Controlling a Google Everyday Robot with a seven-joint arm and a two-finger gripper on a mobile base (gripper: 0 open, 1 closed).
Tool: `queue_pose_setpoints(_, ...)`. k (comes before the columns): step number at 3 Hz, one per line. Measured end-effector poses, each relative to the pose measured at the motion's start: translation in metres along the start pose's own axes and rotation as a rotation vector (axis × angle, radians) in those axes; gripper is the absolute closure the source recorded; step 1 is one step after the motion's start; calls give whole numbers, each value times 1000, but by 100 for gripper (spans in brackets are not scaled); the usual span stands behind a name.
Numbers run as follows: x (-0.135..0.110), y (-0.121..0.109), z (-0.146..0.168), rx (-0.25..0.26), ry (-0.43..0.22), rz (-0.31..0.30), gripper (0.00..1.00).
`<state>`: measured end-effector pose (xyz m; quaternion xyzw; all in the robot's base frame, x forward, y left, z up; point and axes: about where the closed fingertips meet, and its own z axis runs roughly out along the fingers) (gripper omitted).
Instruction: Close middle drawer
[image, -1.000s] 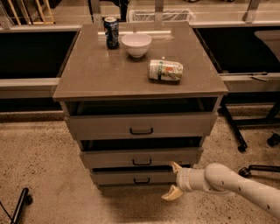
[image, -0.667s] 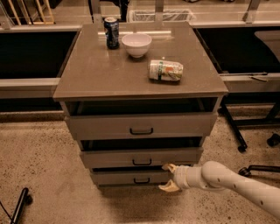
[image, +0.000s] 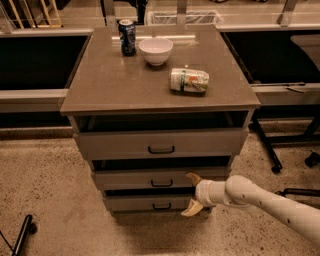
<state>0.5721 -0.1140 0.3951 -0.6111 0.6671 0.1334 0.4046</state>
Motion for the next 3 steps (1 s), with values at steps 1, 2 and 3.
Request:
queue_pose_setpoints(1,0,8,-3,-5,-5,-2,0)
queue_pose_setpoints(2,3,23,-17,6,-33,-26,0)
queue_pose_setpoints(3,12,60,-53,21,-67,-35,0)
